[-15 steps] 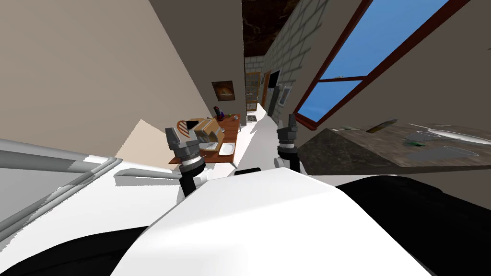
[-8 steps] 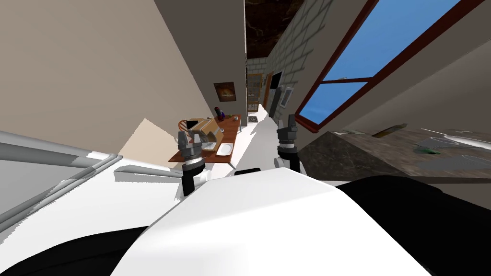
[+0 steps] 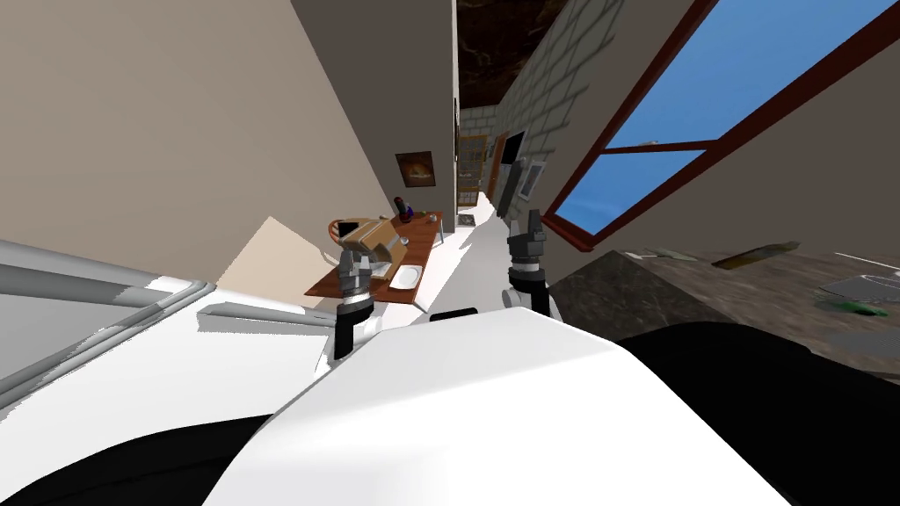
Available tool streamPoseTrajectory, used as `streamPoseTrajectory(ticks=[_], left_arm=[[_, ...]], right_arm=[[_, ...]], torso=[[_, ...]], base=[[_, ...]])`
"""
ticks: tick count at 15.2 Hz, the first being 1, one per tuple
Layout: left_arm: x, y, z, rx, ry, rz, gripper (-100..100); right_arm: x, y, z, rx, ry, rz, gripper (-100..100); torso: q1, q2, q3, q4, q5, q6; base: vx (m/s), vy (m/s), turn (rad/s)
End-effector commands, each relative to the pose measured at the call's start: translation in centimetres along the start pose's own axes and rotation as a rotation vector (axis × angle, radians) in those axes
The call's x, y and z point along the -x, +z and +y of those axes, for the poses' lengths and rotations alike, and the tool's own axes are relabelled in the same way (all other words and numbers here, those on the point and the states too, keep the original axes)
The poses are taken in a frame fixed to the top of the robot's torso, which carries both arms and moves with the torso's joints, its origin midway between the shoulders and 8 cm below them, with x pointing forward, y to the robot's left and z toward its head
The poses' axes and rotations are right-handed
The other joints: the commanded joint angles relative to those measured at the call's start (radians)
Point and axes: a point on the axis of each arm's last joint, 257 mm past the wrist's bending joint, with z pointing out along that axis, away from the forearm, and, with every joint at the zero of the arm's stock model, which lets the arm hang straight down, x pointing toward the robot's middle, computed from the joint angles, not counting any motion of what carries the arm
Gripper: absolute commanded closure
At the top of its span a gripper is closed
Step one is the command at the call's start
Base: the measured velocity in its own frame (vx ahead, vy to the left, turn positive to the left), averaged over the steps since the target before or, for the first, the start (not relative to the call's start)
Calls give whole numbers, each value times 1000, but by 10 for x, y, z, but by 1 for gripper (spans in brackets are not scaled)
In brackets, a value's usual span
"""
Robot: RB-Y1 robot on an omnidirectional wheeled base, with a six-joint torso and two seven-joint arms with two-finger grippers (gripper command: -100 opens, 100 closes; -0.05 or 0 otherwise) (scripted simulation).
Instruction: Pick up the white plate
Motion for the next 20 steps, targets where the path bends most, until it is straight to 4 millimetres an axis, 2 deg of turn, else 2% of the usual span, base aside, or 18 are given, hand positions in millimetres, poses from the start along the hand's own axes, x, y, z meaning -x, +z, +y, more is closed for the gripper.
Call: streamPoseTrajectory(ticks=[1,3,4,7,9,11,12,13,18,20], left_arm=[[8,-3,21,44,11,-1,-100],[8,-5,27,57,12,-2,-100],[16,-10,42,90,20,-6,-100],[25,-20,64,140,29,-13,-100],[44,-33,91,203,42,-33,-100],[45,-38,100,226,43,-36,-100],[56,-47,114,261,49,-50,-100],[57,-49,117,269,50,-51,-100],[91,-81,158,378,63,-108,-100],[93,-88,166,400,64,-112,-100]], right_arm=[[0,0,0,0,0,0,0],[0,0,0,0,0,0,0],[0,0,0,0,0,0,0],[0,0,0,0,0,0,0],[0,0,0,0,0,0,0],[0,0,0,0,0,0,0],[0,0,0,0,0,0,0],[0,0,0,0,0,0,0],[0,0,0,0,0,0,0],[0,0,0,0,0,0,0]], torso=[[0,0,0,0,0,0],[-1,0,0,0,0,0],[1,1,0,0,0,0],[0,-1,0,0,0,0],[-3,-2,-1,0,0,0],[-5,-5,-3,-1,-1,0],[-3,-4,-3,-1,-1,0],[-2,-3,-2,-1,0,0],[-2,-2,-1,0,0,0],[-1,-5,-3,-1,0,0]], base=[[89,-165,76],[79,-128,66],[75,-97,57],[104,-150,102],[142,-210,173],[150,-197,78],[97,-150,51],[93,-141,78],[113,-173,116],[125,-132,70]])
